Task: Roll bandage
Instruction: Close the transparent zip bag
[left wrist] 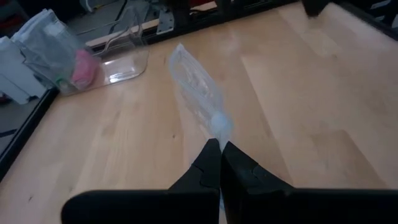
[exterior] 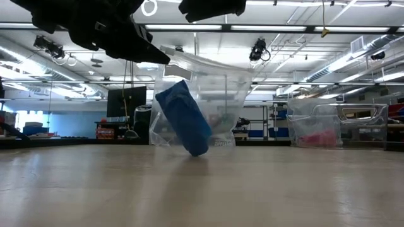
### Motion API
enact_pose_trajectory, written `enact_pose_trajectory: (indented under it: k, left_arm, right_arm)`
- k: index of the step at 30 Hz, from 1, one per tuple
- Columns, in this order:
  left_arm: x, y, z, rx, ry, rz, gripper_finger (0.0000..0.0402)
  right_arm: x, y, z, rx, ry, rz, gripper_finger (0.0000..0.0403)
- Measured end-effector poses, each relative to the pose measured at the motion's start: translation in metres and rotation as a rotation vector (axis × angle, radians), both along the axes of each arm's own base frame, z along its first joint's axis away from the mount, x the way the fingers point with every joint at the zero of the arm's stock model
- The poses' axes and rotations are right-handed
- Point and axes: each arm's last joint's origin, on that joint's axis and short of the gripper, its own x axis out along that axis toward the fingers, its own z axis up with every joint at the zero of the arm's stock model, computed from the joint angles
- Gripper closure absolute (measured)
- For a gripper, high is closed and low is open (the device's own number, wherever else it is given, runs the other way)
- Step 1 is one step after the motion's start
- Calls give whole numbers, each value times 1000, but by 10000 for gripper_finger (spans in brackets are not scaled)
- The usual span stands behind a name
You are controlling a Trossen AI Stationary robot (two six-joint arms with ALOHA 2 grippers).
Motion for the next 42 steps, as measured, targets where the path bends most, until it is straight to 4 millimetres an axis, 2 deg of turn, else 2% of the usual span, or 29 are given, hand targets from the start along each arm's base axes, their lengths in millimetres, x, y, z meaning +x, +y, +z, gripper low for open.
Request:
enact_pose_trajectory:
  k: [5,15,22,29,34,42]
  left_arm:
    - [1,-1,3,-13,-25,-60,400]
    - [3,5,4,-12,-38,-47,400]
    - [3,5,4,-3,-38,-55,400]
    - [4,4,5,-10,-52,-105,400]
    - [4,6,5,3,-53,-71,400]
    - [4,6,7,-23,-72,-56,400]
  right_arm:
    - [3,-1,3,27,-30,17,218]
    - [7,-8,5,41,-55,28,232]
    - [9,-14,5,22,-53,17,218]
    - [8,-13,5,21,-52,22,198]
    - [7,-9,5,21,-52,31,200]
    - [17,-12,-17,1,17,6,220]
